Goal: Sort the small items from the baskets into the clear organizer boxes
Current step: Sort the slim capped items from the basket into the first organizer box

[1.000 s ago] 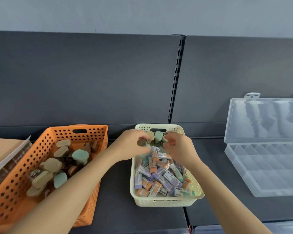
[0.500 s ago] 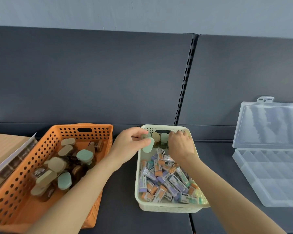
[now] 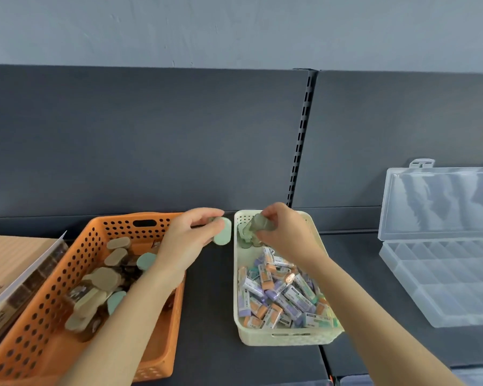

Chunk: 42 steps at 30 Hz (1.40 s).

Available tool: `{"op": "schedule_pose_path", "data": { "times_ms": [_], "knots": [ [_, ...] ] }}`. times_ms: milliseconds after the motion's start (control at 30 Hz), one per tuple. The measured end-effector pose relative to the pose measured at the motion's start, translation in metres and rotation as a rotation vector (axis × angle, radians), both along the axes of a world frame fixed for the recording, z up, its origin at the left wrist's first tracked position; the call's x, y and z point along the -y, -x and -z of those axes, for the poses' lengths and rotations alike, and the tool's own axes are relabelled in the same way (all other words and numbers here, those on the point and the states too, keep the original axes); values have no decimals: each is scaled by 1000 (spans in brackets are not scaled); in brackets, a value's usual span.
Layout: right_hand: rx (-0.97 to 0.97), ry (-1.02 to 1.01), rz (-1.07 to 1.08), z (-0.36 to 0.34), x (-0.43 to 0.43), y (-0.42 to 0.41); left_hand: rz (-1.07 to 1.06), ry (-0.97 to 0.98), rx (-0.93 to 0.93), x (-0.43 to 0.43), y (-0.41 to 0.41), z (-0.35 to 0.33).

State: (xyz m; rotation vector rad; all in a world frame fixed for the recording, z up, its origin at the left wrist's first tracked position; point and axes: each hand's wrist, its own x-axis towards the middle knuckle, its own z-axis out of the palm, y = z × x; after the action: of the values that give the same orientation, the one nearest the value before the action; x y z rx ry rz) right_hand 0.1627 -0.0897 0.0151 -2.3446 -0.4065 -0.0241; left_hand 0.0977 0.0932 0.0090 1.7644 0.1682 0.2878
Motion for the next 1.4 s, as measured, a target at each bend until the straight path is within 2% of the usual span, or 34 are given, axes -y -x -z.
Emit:
{"op": "schedule_pose_path", "data": {
  "times_ms": [100, 367, 533, 800, 1000, 1200, 1400],
  "knots": [
    [0, -110, -54, -5, -21, 18, -50, -49, 17, -18, 17, -5],
    [1, -238, -233, 15, -86, 59, -271, -126, -7, -72, 76, -5],
    [74, -171, -317, 24, -114, 70, -330, -364, -86, -97, 96, 5],
    [235, 100, -472, 25, -133, 82, -221, -752, -140, -105, 96, 14],
    [252, 267, -474, 28, -145, 72, -179, -839, -165, -107, 87, 18],
    [241, 258, -459, 32, -144, 66, -131, -906, -172, -108, 80, 23],
    [204, 103, -384, 22, -121, 65, -99, -888, -147, -101, 79, 23]
  ]
}}
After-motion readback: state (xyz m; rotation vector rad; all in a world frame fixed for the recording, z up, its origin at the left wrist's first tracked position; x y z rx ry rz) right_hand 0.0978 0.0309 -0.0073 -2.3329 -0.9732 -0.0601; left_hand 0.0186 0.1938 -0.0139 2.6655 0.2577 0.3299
